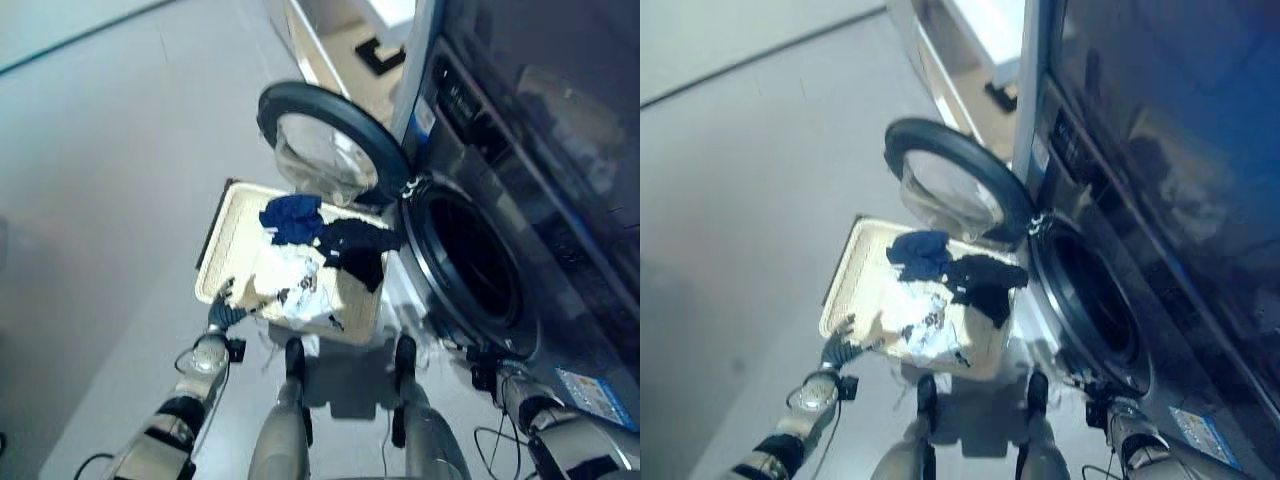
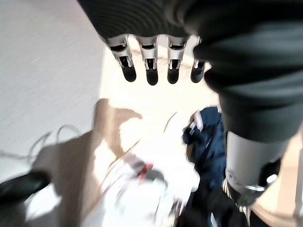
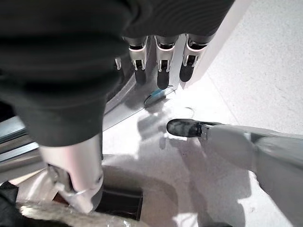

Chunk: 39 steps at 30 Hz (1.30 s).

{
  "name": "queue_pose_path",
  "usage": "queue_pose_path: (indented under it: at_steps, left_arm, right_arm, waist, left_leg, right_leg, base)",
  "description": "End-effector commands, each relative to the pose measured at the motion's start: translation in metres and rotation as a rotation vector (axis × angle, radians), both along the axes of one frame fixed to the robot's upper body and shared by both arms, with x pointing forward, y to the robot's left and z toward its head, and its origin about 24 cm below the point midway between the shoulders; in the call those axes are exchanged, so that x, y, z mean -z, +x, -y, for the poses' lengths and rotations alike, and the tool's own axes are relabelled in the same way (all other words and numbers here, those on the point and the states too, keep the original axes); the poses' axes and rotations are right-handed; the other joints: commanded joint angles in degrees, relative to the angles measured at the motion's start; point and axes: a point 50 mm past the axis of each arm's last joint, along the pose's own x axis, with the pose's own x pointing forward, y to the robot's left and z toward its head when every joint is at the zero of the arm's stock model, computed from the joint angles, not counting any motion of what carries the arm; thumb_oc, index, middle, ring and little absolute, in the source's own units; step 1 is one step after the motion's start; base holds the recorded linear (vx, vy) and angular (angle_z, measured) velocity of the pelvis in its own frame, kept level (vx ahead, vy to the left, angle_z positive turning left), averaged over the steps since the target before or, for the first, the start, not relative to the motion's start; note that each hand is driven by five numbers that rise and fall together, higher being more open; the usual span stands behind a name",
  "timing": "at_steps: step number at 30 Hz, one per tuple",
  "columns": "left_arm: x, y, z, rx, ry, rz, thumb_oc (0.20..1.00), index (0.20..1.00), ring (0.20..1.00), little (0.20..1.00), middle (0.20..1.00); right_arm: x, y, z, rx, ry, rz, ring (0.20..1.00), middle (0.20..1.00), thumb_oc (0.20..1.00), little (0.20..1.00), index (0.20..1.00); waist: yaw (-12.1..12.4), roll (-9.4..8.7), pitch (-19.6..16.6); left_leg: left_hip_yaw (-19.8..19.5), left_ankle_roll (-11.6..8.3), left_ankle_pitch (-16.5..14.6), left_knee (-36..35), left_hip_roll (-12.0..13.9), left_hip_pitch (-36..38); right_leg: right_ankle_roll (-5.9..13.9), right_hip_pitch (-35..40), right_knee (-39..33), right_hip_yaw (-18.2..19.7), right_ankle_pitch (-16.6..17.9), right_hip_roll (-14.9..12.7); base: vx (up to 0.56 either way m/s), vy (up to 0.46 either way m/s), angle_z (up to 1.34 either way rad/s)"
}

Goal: Put the clothes into the washing machine.

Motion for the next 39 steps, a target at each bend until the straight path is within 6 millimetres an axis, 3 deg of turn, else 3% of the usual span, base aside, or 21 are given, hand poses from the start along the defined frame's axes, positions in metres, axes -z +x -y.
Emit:
queue_pose_path:
  at_steps: [1,4,5,11,12,16,29,37,39]
  left_arm:
    - [-0.04,0.019,-0.014,-0.081,0.107,0.185,1.0,1.0,1.0,1.0,1.0]
    - [-0.062,0.028,-0.018,-0.096,0.189,0.264,1.0,1.0,1.0,1.0,1.0]
    - [-0.08,0.034,-0.018,-0.11,0.275,0.339,1.0,1.0,1.0,1.0,1.0]
    - [-0.11,0.041,-0.016,-0.119,0.489,0.485,1.0,1.0,1.0,1.0,1.0]
    - [-0.123,0.043,-0.014,-0.132,0.607,0.557,1.0,1.0,1.0,1.0,1.0]
    - [-0.15,0.048,-0.018,-0.18,0.765,0.672,1.0,1.0,1.0,1.0,1.0]
    - [-0.205,0.065,-0.018,-0.204,1.126,0.783,1.0,1.0,1.0,1.0,1.0]
    - [-0.224,0.069,-0.022,-0.279,1.164,0.824,1.0,1.0,1.0,1.0,1.0]
    - [-0.237,0.07,-0.023,-0.308,1.177,0.848,1.0,1.0,1.0,1.0,1.0]
  right_arm:
    - [-0.014,0.01,0.006,-0.013,0.004,0.093,1.0,1.0,1.0,1.0,1.0]
    - [-0.023,0.018,0.005,-0.026,0.004,0.137,1.0,1.0,1.0,1.0,1.0]
    - [-0.029,0.025,0.002,-0.046,0.003,0.182,1.0,1.0,1.0,1.0,1.0]
    - [-0.044,0.036,0.002,-0.072,-0.023,0.251,1.0,1.0,1.0,1.0,1.0]
    - [-0.052,0.041,0.001,-0.091,-0.029,0.285,1.0,1.0,1.0,1.0,1.0]
    - [-0.066,0.051,-0.002,-0.134,-0.028,0.34,1.0,1.0,1.0,1.0,1.0]
    - [-0.1,0.075,-0.016,-0.209,-0.043,0.451,1.0,1.0,1.0,1.0,1.0]
    - [-0.113,0.083,-0.016,-0.245,-0.059,0.488,1.0,1.0,1.0,1.0,1.0]
    - [-0.118,0.086,-0.018,-0.254,-0.063,0.498,1.0,1.0,1.0,1.0,1.0]
  waist:
    - [1.45,-3.94,1.22]
    - [1.35,-4.37,1.24]
    - [1.2,-4.75,1.24]
    - [0.93,-5.11,1.24]
    - [0.74,-5.37,1.24]
    - [0.48,-6.16,1.24]
    - [-1.21,-6.7,1.24]
    - [-2.16,-7.26,1.24]
    - [-2.45,-7.42,1.24]
  left_leg:
    - [-2.88,3.47,-4.58,6.36,-4.45,-5.29]
    - [-3.15,3.46,-4.79,8.77,-4.83,-9.19]
    - [-3.29,3.35,-4.79,10.9,-5.07,-13.12]
    - [-4.3,3.22,-4.94,15.04,-5.79,-20.5]
    - [-4.71,3.11,-5.04,16.36,-5.88,-23.36]
    - [-5.2,2.88,-4.93,18.55,-6.03,-28.73]
    - [-6.6,2.42,-5.1,23.39,-6.38,-38.79]
    - [-6.74,2.0,-5.08,24.29,-6.08,-41.5]
    - [-6.86,1.83,-4.94,24.47,-6.14,-42.33]
  right_leg:
    - [2.0,-8.4,11.97,1.02,-5.01,-1.39]
    - [2.12,-12.06,14.14,0.83,-5.27,-1.51]
    - [2.21,-15.51,15.84,0.49,-5.41,-1.53]
    - [2.2,-22.14,18.9,0.11,-5.47,-1.03]
    - [2.14,-25.02,20.3,0.15,-5.6,-0.59]
    - [2.12,-29.81,22.11,-0.08,-5.43,-0.02]
    - [2.02,-39.28,24.99,0.54,-4.68,0.62]
    - [1.93,-41.92,25.19,1.21,-4.25,1.19]
    - [1.95,-42.74,25.36,1.46,-4.13,1.43]
  base:
    - [-0.08,-0.003,-0.03]
    - [-0.06,-0.012,-0.02]
    - [-0.05,-0.024,0.0]
    - [-0.04,-0.008,0.06]
    - [-0.04,0.003,0.03]
    - [-0.03,-0.024,-0.01]
    - [0.0,0.001,0.0]
    - [0.01,0.037,-0.03]
    - [0.0,0.0,0.0]
